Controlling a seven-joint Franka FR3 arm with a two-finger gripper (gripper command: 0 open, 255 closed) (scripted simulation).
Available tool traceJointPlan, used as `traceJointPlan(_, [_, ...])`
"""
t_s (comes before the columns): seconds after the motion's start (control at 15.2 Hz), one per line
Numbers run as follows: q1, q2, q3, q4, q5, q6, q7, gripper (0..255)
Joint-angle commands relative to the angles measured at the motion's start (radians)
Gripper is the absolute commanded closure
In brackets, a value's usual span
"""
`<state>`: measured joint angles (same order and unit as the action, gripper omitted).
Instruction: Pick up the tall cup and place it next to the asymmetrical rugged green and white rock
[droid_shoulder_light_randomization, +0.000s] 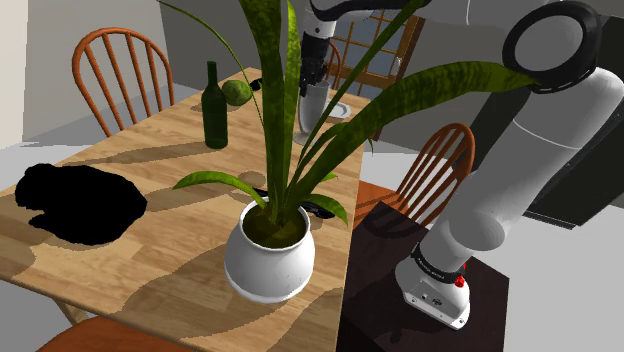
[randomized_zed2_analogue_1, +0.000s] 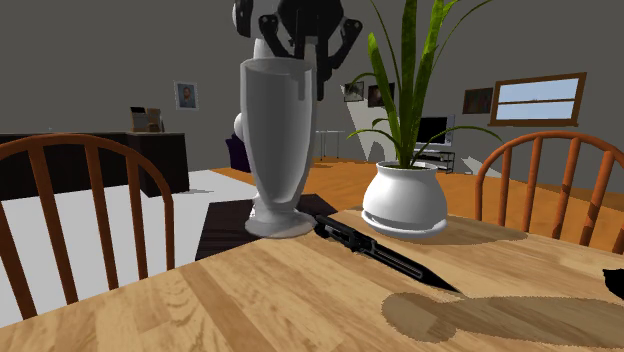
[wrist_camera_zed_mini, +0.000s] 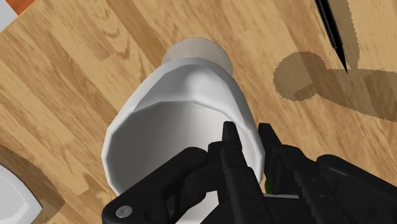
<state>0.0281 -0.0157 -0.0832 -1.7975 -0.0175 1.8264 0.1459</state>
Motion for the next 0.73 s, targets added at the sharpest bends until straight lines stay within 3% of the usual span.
traceJointPlan(0.0, [0.0,-0.002,0.0,0.026,0.0,-0.028,0.0,255])
traceJointPlan(0.66, [0.0,0.015,0.0,0.182,0.002,-0.166,-0.003,255])
